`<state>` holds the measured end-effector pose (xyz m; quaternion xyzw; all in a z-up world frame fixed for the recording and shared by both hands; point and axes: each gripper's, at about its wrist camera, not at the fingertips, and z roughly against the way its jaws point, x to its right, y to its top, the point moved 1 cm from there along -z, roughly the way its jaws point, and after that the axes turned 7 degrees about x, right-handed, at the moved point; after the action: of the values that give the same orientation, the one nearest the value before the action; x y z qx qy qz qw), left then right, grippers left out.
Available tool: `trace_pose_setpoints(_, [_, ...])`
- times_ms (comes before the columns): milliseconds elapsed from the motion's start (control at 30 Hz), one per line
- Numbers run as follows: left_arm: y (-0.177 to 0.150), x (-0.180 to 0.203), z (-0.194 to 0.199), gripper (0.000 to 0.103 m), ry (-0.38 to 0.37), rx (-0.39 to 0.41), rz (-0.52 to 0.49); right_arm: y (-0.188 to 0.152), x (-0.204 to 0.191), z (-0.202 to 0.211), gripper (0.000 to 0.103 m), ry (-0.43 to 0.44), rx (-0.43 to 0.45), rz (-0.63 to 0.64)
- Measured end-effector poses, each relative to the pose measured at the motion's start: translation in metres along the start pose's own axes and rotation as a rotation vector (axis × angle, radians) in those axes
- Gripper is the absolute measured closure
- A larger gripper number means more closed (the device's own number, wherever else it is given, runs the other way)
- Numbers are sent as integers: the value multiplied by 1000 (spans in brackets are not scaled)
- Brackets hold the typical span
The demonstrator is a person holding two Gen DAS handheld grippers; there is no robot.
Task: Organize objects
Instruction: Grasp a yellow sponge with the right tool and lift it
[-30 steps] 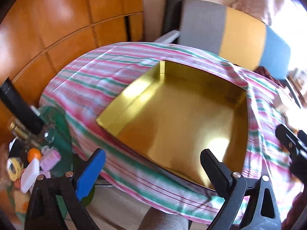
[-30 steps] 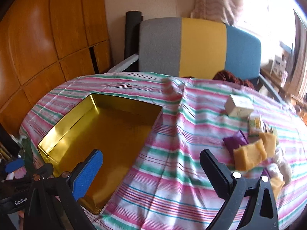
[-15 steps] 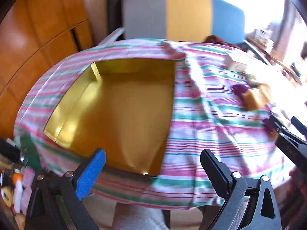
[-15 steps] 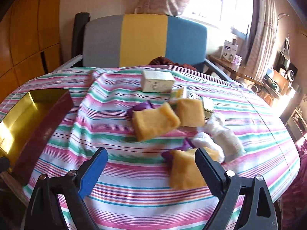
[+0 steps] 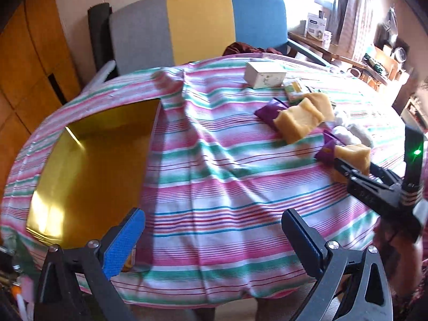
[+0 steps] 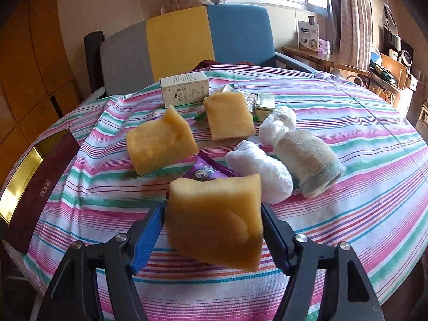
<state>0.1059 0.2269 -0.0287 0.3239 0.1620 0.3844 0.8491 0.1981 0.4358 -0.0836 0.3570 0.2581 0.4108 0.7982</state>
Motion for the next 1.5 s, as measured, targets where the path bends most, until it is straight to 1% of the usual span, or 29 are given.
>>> trace_pose_setpoints(133, [8, 11, -8, 0, -12, -9, 2, -2, 2, 7, 39, 38, 44, 9])
trace_pose_setpoints(267, [23, 30, -20, 0, 13, 11, -55, -2, 8, 12, 39, 69, 47, -12])
trace_pose_setpoints(300, [27, 34, -24, 0, 6, 18, -65, -2, 10, 14, 39, 75, 44, -21])
trace_pose_setpoints(367, [34, 43, -33, 0, -10, 28, -79, -4, 16, 16, 39, 84, 35, -48])
trace_pose_setpoints(467, [46, 57, -45, 0, -55, 40, -101, -7, 24, 20, 39, 82, 21, -71])
trace_pose_setpoints(533, [55, 70, -52, 0, -68, 73, -132, -10, 28, 22, 39, 81, 5, -81])
trace_pose_setpoints(667, [74, 94, -69, 0, -76, 129, -207, -14, 34, 21, 40, 74, -39, -100])
trace_pose_setpoints(733, [81, 103, -81, 0, -100, 146, -242, -14, 35, 22, 40, 77, -55, -106])
trace_pose_setpoints(833, [89, 115, -102, 0, -89, 136, -286, -12, 34, 20, 40, 73, -73, -104])
trace_pose_setpoints(900, [92, 117, -114, 0, -88, 125, -289, -11, 35, 20, 40, 70, -79, -107])
trace_pose_setpoints(933, [94, 119, -118, 0, -103, 123, -288, -12, 35, 20, 40, 72, -82, -111])
trace_pose_setpoints(967, [95, 120, -120, 0, -116, 129, -289, -12, 36, 20, 40, 74, -85, -115])
trace_pose_setpoints(1033, [96, 124, -123, 1, -115, 145, -293, -12, 37, 19, 40, 79, -88, -121])
trace_pose_setpoints(1067, [96, 126, -127, 1, -118, 141, -294, -12, 38, 19, 40, 81, -89, -126])
trace_pose_setpoints(1133, [96, 129, -135, 7, -118, 132, -290, -13, 39, 19, 40, 85, -90, -134])
trace_pose_setpoints(1200, [94, 130, -140, 10, -160, 117, -284, -13, 41, 18, 40, 88, -96, -150])
trace_pose_setpoints(1233, [93, 131, -140, 10, -172, 121, -282, -13, 42, 18, 40, 89, -98, -159])
trace_pose_setpoints(1367, [91, 133, -142, 10, -188, 137, -275, -13, 40, 17, 40, 82, -100, -160])
trace_pose_setpoints(1433, [89, 134, -145, 10, -216, 115, -263, -13, 40, 17, 40, 79, -102, -159])
trace_pose_setpoints(1500, [86, 134, -144, 10, -229, 116, -258, -12, 41, 18, 40, 78, -104, -163])
